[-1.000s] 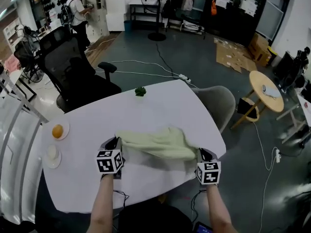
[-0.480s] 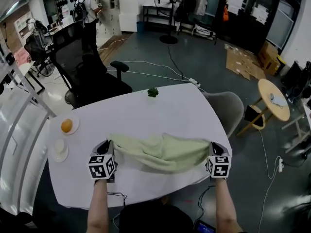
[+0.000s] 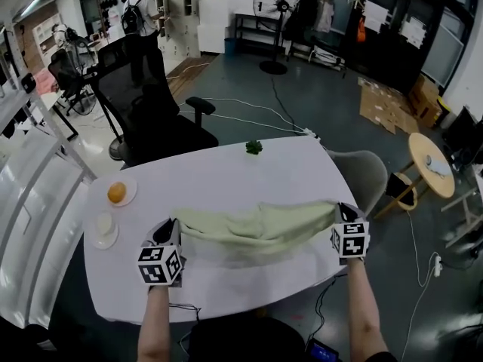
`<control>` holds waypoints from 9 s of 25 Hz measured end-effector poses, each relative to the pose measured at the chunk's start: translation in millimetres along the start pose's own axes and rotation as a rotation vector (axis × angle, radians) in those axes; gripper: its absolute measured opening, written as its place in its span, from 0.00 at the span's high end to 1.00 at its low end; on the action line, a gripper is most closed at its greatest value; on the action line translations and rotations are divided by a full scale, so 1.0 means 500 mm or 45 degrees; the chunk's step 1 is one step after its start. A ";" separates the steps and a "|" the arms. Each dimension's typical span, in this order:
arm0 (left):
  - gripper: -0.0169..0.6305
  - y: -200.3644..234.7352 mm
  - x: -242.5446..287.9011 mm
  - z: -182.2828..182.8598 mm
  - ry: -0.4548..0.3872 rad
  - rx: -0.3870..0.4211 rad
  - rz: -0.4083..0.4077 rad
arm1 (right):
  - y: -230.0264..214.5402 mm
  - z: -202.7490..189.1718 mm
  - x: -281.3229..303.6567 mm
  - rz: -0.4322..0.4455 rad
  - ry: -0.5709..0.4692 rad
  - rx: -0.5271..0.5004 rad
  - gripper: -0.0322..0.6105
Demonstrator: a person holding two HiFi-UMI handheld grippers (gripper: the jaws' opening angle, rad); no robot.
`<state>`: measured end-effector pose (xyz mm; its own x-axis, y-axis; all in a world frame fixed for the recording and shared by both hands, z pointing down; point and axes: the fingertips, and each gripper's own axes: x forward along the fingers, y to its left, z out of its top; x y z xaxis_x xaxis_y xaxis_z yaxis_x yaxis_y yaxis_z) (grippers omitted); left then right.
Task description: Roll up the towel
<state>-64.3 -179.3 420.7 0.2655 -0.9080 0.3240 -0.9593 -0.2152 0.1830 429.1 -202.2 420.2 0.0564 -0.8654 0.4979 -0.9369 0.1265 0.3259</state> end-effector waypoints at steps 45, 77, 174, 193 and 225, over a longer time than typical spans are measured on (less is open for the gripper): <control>0.46 -0.214 0.049 -0.164 0.425 0.225 -0.286 | 0.014 0.009 0.224 0.208 0.116 -0.083 0.55; 0.90 -0.358 0.270 -0.284 0.673 0.499 -0.453 | 0.212 -0.246 0.169 0.495 0.344 0.360 0.92; 0.80 0.170 -0.363 -0.521 1.023 -0.160 0.519 | 0.159 -0.273 0.238 0.866 1.151 -0.442 0.77; 0.49 -0.112 -0.012 -0.330 0.843 0.348 -0.158 | 0.232 -0.262 0.084 0.921 0.147 -1.672 0.54; 0.55 -0.271 0.079 -0.394 0.917 0.329 -0.331 | 0.159 0.043 0.398 0.699 0.131 -1.036 0.92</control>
<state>95.3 -115.2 591.3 0.3959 -0.3821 0.8350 -0.8269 -0.5438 0.1432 358.4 -374.9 527.8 -0.2494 -0.5449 0.8005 -0.3211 0.8264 0.4625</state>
